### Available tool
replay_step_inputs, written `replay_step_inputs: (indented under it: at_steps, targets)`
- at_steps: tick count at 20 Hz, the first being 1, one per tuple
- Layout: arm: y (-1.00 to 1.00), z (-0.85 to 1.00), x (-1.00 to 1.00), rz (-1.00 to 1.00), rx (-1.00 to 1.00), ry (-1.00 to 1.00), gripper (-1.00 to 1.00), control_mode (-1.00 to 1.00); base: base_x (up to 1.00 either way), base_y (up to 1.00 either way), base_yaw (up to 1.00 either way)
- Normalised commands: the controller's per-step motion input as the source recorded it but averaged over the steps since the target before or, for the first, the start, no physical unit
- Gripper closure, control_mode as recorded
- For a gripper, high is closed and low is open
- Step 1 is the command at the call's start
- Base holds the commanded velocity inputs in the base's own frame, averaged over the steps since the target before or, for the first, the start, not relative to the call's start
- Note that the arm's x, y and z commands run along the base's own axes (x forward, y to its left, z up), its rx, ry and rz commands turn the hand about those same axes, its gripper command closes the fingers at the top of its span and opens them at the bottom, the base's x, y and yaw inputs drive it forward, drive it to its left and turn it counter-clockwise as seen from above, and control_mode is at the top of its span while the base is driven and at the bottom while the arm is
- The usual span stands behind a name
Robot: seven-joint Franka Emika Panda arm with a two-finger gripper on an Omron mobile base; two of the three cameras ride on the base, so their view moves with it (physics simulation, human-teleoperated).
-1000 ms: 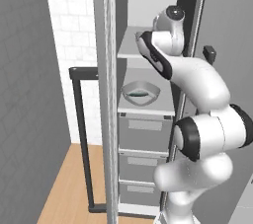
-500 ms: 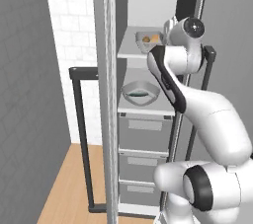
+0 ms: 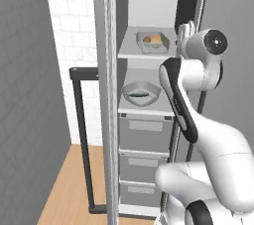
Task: Take the meat container that has the fish and place it on the second highest rack of the freezer. Then take the vegetable container that has the squash and sweet potato and place it on the highest rack of the freezer.
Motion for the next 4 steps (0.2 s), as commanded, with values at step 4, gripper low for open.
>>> replay_step_inputs:
  at_steps: [4]
  targets:
    - [-0.04,0.06,-0.41,0.0,0.0,-0.05,-1.0,-1.0,0.0,0.0,0.0]
